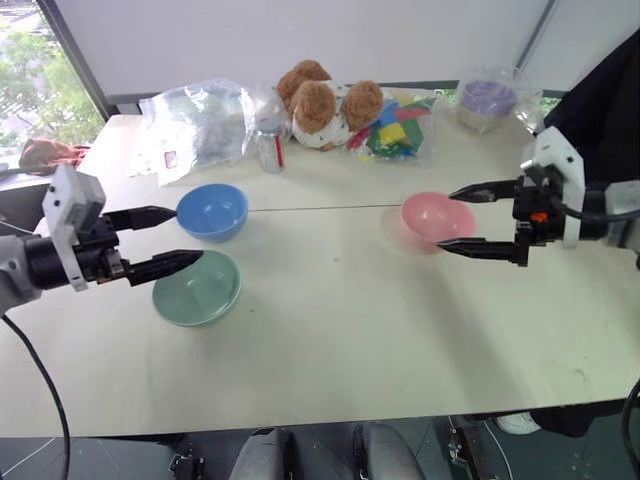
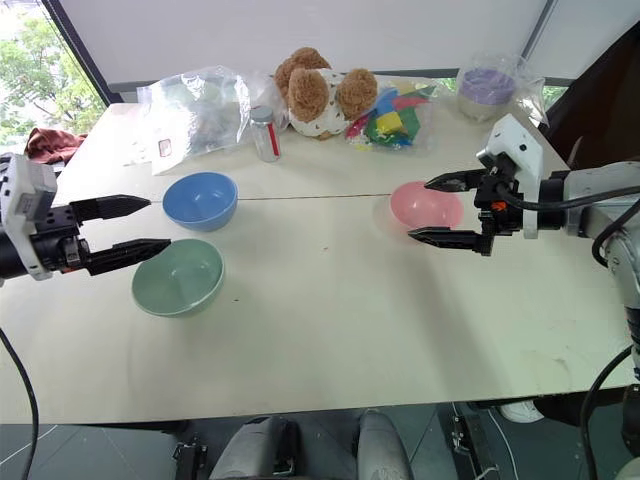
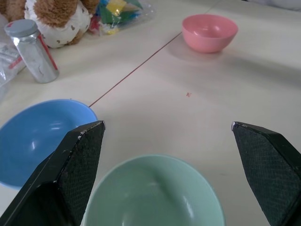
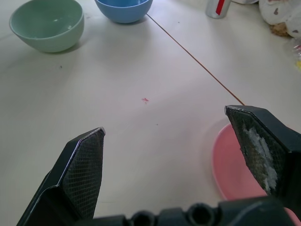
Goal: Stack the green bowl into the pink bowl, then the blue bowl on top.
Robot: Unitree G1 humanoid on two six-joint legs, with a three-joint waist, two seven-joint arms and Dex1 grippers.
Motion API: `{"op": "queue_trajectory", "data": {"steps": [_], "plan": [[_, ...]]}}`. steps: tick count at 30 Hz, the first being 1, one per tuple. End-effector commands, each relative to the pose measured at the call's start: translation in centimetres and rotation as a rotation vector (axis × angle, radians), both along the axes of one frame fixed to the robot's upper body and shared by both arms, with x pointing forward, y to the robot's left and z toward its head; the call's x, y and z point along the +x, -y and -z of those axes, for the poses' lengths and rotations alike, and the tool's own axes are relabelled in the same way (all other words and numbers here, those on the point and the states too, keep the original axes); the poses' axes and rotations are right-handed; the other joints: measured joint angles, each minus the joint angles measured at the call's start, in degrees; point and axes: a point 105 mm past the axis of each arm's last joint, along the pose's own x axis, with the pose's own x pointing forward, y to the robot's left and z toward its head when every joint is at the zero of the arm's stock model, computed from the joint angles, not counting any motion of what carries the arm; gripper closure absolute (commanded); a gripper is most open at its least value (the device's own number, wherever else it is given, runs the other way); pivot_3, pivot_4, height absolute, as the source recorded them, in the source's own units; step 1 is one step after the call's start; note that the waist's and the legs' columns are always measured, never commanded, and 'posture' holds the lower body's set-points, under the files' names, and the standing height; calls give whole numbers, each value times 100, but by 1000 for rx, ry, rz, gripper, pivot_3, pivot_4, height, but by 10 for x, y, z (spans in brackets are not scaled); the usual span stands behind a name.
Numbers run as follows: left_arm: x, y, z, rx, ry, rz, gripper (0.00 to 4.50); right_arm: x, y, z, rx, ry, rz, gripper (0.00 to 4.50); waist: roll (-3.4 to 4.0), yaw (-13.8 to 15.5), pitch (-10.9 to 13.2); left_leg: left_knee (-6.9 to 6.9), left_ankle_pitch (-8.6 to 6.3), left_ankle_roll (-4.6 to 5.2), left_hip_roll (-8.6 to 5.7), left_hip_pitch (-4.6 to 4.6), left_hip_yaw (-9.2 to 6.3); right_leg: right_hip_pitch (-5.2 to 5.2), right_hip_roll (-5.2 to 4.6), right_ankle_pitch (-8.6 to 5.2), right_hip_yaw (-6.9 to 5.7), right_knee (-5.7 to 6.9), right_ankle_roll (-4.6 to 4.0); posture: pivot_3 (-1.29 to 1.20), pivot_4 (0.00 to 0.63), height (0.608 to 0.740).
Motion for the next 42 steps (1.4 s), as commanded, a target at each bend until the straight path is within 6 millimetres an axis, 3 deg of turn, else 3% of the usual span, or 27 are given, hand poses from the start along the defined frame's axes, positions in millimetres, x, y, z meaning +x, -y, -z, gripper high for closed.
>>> {"op": "queue_trajectory", "data": {"steps": [1,24,40,42], "plan": [[-7,-3,-11,35,35,-3,54,2,-1,-10,-11,53,-14,0,0,-3,0,-1,0,0,0,0,0,0,0,0,0,0,0,0,150,740],[-8,7,-17,-11,71,33,54,22,4,-1,-66,69,79,0,3,-5,0,-13,2,-5,-2,0,3,-5,-2,0,0,-5,0,0,150,740],[-4,16,-20,-31,96,61,54,101,2,90,-269,-77,226,0,4,-4,1,-15,9,-15,-5,-1,12,-9,2,1,-2,-3,0,0,150,740],[-5,17,-22,-39,102,65,0,105,2,95,-283,-90,221,546,4,-10,1,-15,9,-15,-5,-1,12,-9,3,1,-3,-3,0,0,150,740]]}}
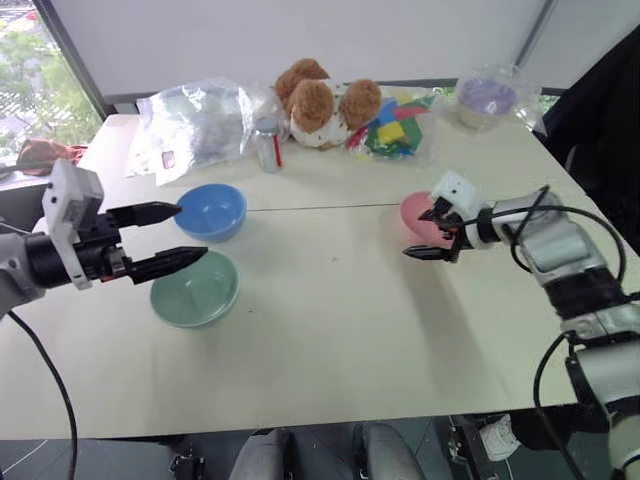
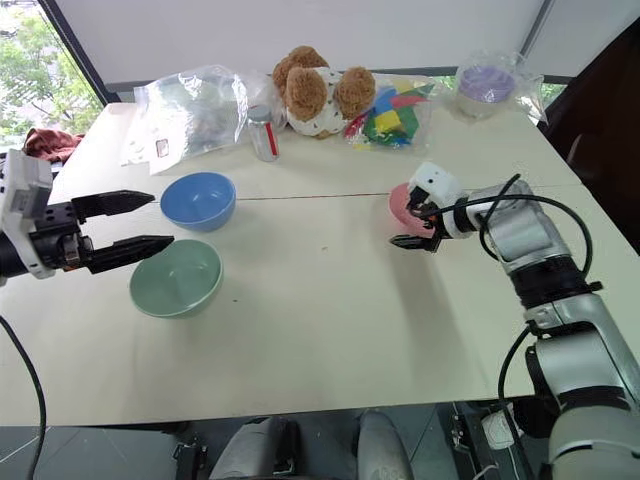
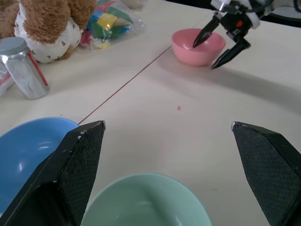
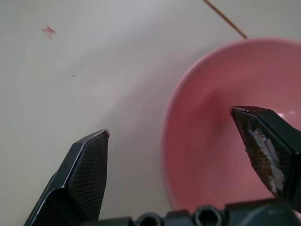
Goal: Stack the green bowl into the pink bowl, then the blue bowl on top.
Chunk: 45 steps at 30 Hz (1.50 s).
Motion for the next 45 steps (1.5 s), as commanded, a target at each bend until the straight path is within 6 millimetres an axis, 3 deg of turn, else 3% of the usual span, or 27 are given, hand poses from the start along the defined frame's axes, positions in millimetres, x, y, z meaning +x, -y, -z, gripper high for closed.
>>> {"op": "queue_trajectory", "data": {"steps": [1,8,12,17,23,32,35,41,42,45], "plan": [[-6,5,-15,-7,69,24,0,9,3,-7,-33,32,-10,797,0,-5,0,0,0,0,0,0,1,0,0,0,0,-1,0,0,150,740],[-11,6,-34,-106,114,46,0,14,-4,-13,-28,34,-54,4470,-1,-47,0,2,2,-2,0,1,1,1,3,0,0,2,0,0,150,740],[-13,6,-38,-123,121,54,0,8,-18,-29,-48,86,-171,4470,1,-126,1,5,3,-4,0,7,-1,6,3,0,0,9,1,0,150,740],[-12,4,-39,-124,120,60,0,-39,-71,-52,14,79,-524,4470,5,-144,3,-5,3,-5,3,5,-4,-1,8,1,-1,8,1,0,150,740],[-9,4,-44,-130,131,69,0,-84,-119,-36,-29,80,-787,4470,1,-105,1,-4,3,-5,4,5,-7,3,8,1,-4,7,2,0,150,740],[-9,5,-43,-115,130,66,0,-102,-135,-1,-150,64,-916,4470,1,-92,1,6,3,-5,1,5,-8,4,5,1,-4,9,1,0,150,740],[-9,5,-38,-94,117,59,0,-99,-138,4,-163,65,-916,3386,1,-109,1,6,3,-6,1,5,-8,4,6,1,-4,9,1,0,150,740],[-11,2,-21,-26,78,39,0,-95,-139,-10,-117,88,-886,323,1,-124,1,6,4,-6,2,6,-8,4,8,0,-4,10,1,0,150,740],[-11,1,-18,-7,73,35,0,-95,-139,-21,-72,93,-869,67,1,-121,1,6,4,-6,2,5,-9,4,8,0,-4,10,1,0,150,740],[-11,-3,-4,93,50,25,0,-93,-133,-64,98,120,-790,67,2,-115,1,6,4,-6,2,5,-8,5,5,0,-4,9,1,0,150,740]]}}
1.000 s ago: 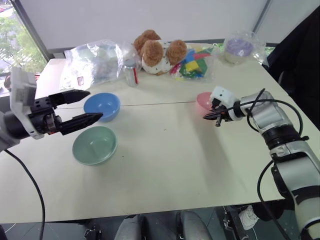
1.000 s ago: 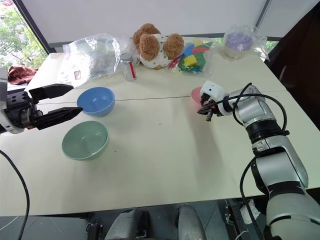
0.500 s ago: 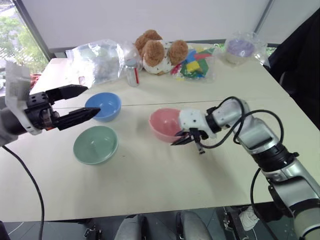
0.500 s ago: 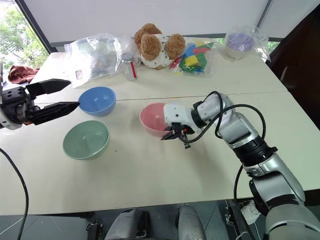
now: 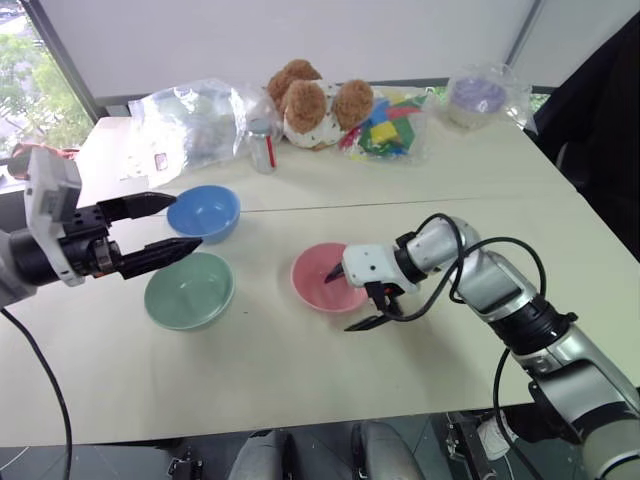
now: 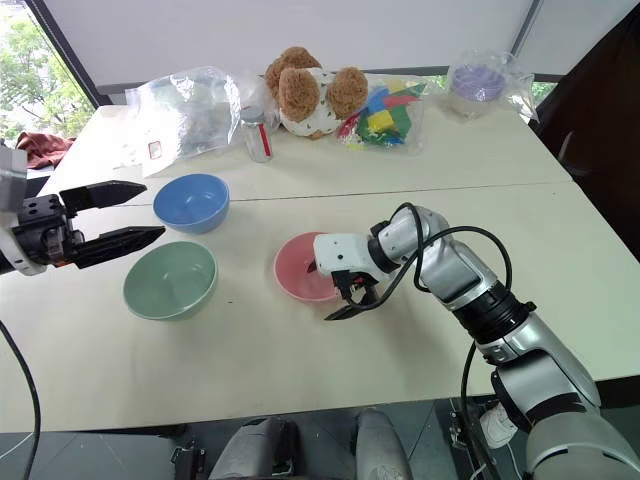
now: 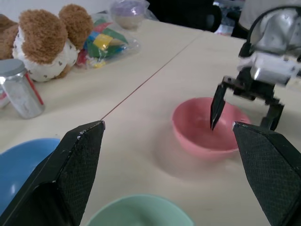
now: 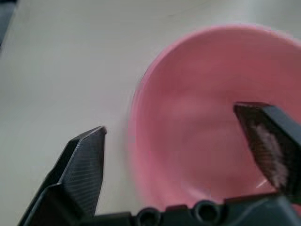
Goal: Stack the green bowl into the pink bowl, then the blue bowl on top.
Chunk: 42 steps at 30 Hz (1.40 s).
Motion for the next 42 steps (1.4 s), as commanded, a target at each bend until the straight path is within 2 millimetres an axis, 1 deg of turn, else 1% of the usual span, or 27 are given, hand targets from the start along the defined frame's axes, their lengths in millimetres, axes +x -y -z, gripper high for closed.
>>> {"op": "queue_trajectory", "data": {"steps": [1,2,3,4,6,7,9,12,15,19,21,24,26,28,29,31,32,34,35,38,41,42], "plan": [[-5,0,6,142,19,14,0,2,10,-78,241,23,72,67,1,0,1,0,0,0,0,0,0,0,0,0,0,0,0,0,150,740],[-5,-2,8,161,12,18,0,1,16,-91,287,8,91,67,1,8,1,0,0,0,0,0,0,0,-2,0,0,0,0,0,150,740],[-7,-5,16,225,-6,23,0,1,28,-111,361,-12,129,67,1,16,1,-1,0,0,0,0,-2,-1,-2,0,-1,-2,0,0,150,740],[-7,-9,21,272,-19,28,0,-1,35,-124,411,-25,150,67,1,29,1,-3,-1,-1,0,0,-3,0,-4,0,-2,-2,-1,0,150,740],[-12,-14,39,375,-72,67,0,-3,53,-141,481,-44,207,67,-1,50,-1,-15,-1,-1,0,-1,-5,0,-9,-1,-7,-13,-2,0,150,740],[-15,-15,48,409,-97,94,0,-4,61,-143,494,-52,237,67,0,63,-2,-25,-1,-1,-1,0,-5,-1,-12,-1,-9,-20,-2,0,150,740],[-18,-16,57,434,-125,133,0,-6,70,-144,502,-61,274,67,1,64,-2,-54,-1,-2,-9,8,2,-5,-24,-2,-10,-28,-4,0,150,740],[-23,-15,68,476,-177,209,0,-9,84,-134,471,-65,343,67,4,65,0,-62,-1,-3,-8,4,3,-15,-25,-7,-11,-26,-13,0,150,740],[-25,-15,80,518,-213,263,0,-13,87,-126,447,-60,361,67,12,57,4,-62,-1,-1,-8,4,9,-17,-27,-8,-11,-25,-15,0,150,740],[-20,-19,105,635,-219,294,0,-16,88,-126,458,-55,382,67,12,15,4,-61,-10,17,-8,6,13,-17,-29,-8,-11,-20,-14,0,150,740],[-16,-18,120,669,-216,310,0,-18,91,-124,441,-46,400,67,13,13,4,-61,-11,18,-8,6,13,-17,-29,-7,-12,-19,-14,0,150,740],[-7,-17,133,709,-190,308,0,-24,92,-124,432,-56,405,67,13,30,4,-60,-11,18,-8,5,12,-17,-28,-7,-15,-19,-14,0,150,740],[-2,-17,140,741,-167,311,530,-29,93,-125,435,-72,411,0,12,30,4,-60,-11,19,-8,4,12,-17,-28,-7,-15,-19,-13,0,150,740],[2,-14,145,755,-139,323,1334,-32,94,-125,430,-75,416,0,12,30,4,-60,-13,24,-8,4,12,-17,-28,-7,-16,-18,-13,0,150,740],[3,-12,146,756,-129,329,1818,-33,95,-126,430,-77,420,0,12,29,4,-59,-14,25,-8,4,12,-17,-28,-7,-16,-18,-13,0,150,740],[5,-7,146,756,-99,345,3030,-34,95,-126,432,-78,427,0,12,29,4,-58,-15,26,-8,4,12,-16,-29,-7,-16,-18,-13,0,150,740],[6,-4,144,752,-86,353,3410,-35,96,-127,433,-78,432,0,13,36,3,-58,-15,27,-8,4,13,-16,-29,-7,-15,-18,-13,0,150,740],[7,1,138,740,-64,375,4429,-35,97,-127,435,-76,440,0,18,96,-4,-56,-15,27,-8,6,12,-14,-30,-7,-15,-16,-13,0,150,740],[8,5,134,734,-50,387,4492,-35,97,-127,436,-74,446,0,33,108,-12,-55,-15,27,-8,9,12,-11,-30,-7,-15,-15,-13,0,150,740],[9,19,115,713,-6,441,4492,-33,99,-128,438,-67,456,0,35,135,-11,-54,-15,28,-8,8,12,-12,-30,-7,-15,-14,-13,0,150,740],[10,39,90,680,57,515,4492,-32,100,-128,434,-58,463,0,33,150,-10,-52,-14,27,-9,5,11,-12,-29,-7,-17,-15,-13,0,150,740],[12,49,78,663,91,548,4492,-32,101,-128,428,-51,465,0,31,157,-9,-49,-13,26,-9,3,11,-12,-29,-7,-18,-15,-13,0,150,740]]}}
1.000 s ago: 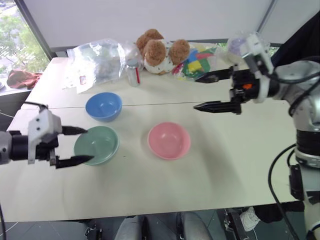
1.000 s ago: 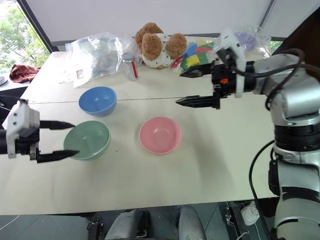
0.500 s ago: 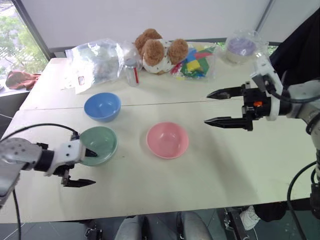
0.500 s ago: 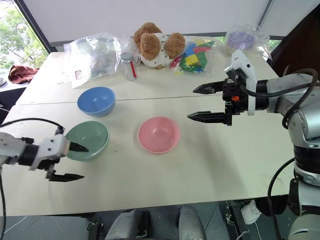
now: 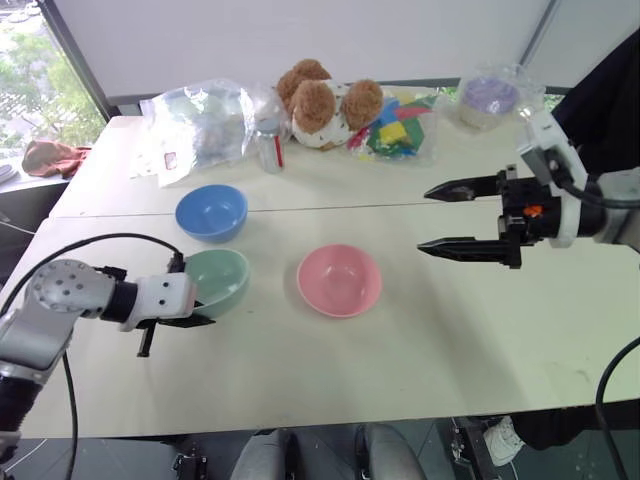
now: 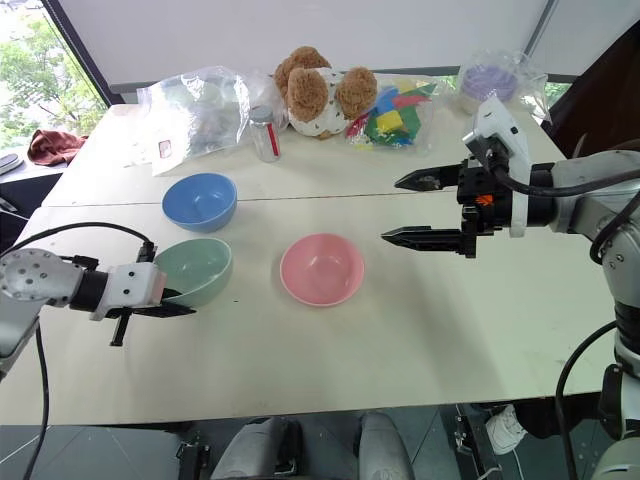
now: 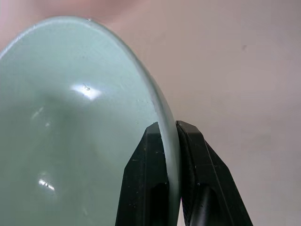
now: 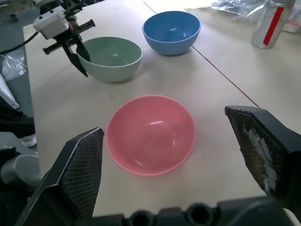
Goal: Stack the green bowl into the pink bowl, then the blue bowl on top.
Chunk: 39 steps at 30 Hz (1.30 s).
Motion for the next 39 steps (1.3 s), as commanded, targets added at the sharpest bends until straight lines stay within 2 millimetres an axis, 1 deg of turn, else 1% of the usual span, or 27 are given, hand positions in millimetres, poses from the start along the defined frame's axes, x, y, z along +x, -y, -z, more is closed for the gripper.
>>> {"op": "queue_trajectory", "data": {"steps": [1,3,4,6,8,12,14,18,22,24,26,27,28,30,31,33,35,36,37,39], "plan": [[1,32,-41,-68,67,144,4492,-3,3,-12,-12,67,5,0,-2,12,1,2,0,0,0,-1,0,0,1,0,0,0,0,0,150,740],[5,49,-55,-89,95,220,4492,-3,3,-12,-13,70,6,0,-3,7,1,9,1,1,-2,-3,0,3,4,0,-2,1,1,0,150,740],[7,55,-59,-90,106,248,4492,-3,3,-12,-11,72,8,0,-2,4,1,12,1,1,-2,-3,1,4,7,1,-2,1,1,0,150,740],[13,70,-64,-87,133,320,4492,-3,3,-13,-11,76,12,0,-2,-2,1,24,1,2,-1,-3,3,8,19,1,-3,4,2,0,150,740],[15,87,-65,-84,137,409,4492,-3,4,-13,-14,81,21,0,-2,-1,1,38,0,3,5,-4,4,10,43,1,-2,7,2,0,150,740],[16,117,-59,-91,123,554,4492,-6,7,-12,-21,81,42,0,-5,5,3,68,-12,25,9,-12,4,13,50,1,-3,16,3,0,150,740],[19,128,-53,-77,132,602,4492,-7,8,-11,-25,80,52,0,-5,5,3,75,-14,29,9,-13,4,18,49,2,-2,16,4,0,150,740],[29,138,-37,-5,173,667,4492,-12,9,-11,-21,77,70,0,-7,14,4,81,-17,34,9,-12,2,21,48,3,-1,17,6,0,150,740],[32,147,-28,28,181,711,4492,-15,12,-8,-25,72,91,0,-7,13,4,79,-18,35,9,-12,-1,21,48,3,-1,16,6,0,150,740],[33,148,-24,50,186,723,3609,-15,12,-8,-25,71,96,0,-7,13,4,79,-18,35,9,-12,-1,20,47,3,0,16,6,0,150,740],[34,151,-26,44,189,725,2790,-15,12,-7,-25,71,101,0,-7,12,4,80,-18,35,9,-12,-1,21,46,3,1,16,6,0,150,740],[34,153,-27,37,191,725,2223,-15,13,-7,-26,71,103,0,-7,12,4,80,-18,35,9,-12,-1,21,46,3,2,17,6,0,150,740],[36,156,-34,2,209,711,1764,-14,13,-6,-28,72,104,0,-7,12,4,80,-18,35,9,-12,-1,21,46,3,3,17,6,0,150,740],[38,159,-47,-49,218,684,639,-13,12,-5,-27,72,104,0,-7,18,4,80,-18,35,9,-13,-2,21,45,3,4,16,6,0,150,740],[38,159,-50,-62,218,678,111,-14,12,-5,-27,73,102,0,-8,18,4,80,-18,36,9,-13,-2,21,45,3,4,16,6,0,150,740],[42,159,-67,-144,212,617,44,-13,10,-5,-25,73,94,0,-8,12,4,80,-18,36,9,-13,-3,21,45,3,3,16,6,0,150,740],[56,146,-96,-245,219,471,44,-11,8,-5,-14,71,82,0,-9,8,5,81,-18,36,9,-13,-5,21,46,3,3,17,6,0,150,740],[61,139,-104,-271,217,422,44,-10,7,-5,-10,70,77,0,-9,1,5,81,-18,36,9,-13,-5,21,47,3,3,17,6,0,150,740],[62,135,-108,-284,215,395,44,-11,7,-5,-8,69,73,0,-8,-20,5,81,-18,36,9,-13,-6,21,47,3,2,19,6,0,150,740],[74,103,-113,-290,231,254,44,-10,5,-4,-2,65,59,0,-6,-34,4,79,-18,36,10,-11,-6,20,49,2,2,19,7,0,150,740]]}}
